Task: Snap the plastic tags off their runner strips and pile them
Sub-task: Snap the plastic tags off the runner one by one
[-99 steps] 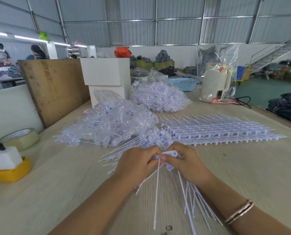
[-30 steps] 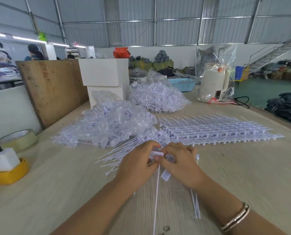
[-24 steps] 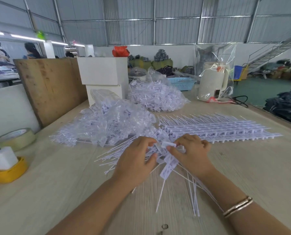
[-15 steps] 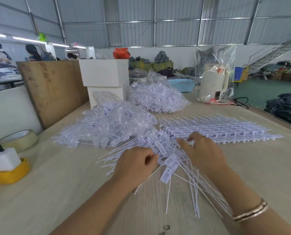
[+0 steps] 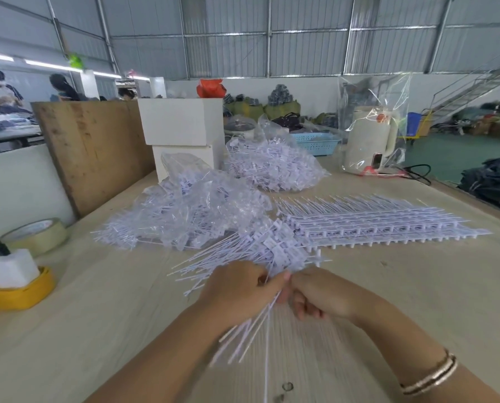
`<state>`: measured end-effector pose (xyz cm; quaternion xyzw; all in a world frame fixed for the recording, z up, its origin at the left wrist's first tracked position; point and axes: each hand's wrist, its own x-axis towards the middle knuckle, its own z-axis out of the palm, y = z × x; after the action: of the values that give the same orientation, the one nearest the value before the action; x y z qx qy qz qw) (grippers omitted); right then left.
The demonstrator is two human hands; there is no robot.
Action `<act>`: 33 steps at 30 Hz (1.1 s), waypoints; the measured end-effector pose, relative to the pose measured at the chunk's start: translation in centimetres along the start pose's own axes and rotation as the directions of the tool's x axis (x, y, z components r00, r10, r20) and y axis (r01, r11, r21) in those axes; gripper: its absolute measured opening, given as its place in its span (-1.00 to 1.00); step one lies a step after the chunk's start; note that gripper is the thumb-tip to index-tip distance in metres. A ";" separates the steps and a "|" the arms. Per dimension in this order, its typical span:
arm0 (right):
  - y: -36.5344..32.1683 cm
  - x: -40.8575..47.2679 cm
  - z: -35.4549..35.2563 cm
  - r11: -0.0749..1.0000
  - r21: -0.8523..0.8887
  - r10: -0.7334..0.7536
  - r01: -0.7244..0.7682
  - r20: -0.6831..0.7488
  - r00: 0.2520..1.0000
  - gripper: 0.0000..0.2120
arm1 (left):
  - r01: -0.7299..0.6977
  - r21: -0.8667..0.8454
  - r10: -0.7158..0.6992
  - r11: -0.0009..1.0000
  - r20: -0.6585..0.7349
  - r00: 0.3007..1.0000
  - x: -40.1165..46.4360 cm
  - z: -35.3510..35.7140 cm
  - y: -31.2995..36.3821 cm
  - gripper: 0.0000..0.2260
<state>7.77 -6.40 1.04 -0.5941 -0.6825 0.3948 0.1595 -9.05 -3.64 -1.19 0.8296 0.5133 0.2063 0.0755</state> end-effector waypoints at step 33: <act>5.3 1.1 -3.3 0.876 -0.480 0.036 -0.036 -0.010 0.999 0.13 | 0.036 -0.032 -0.031 0.999 0.140 0.990 1.9 -0.2 -5.0 0.03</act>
<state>13.42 -4.34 -0.96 -0.6277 -0.7479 0.2160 0.0001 -12.54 0.35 -2.20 0.8319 0.5169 0.1554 0.1290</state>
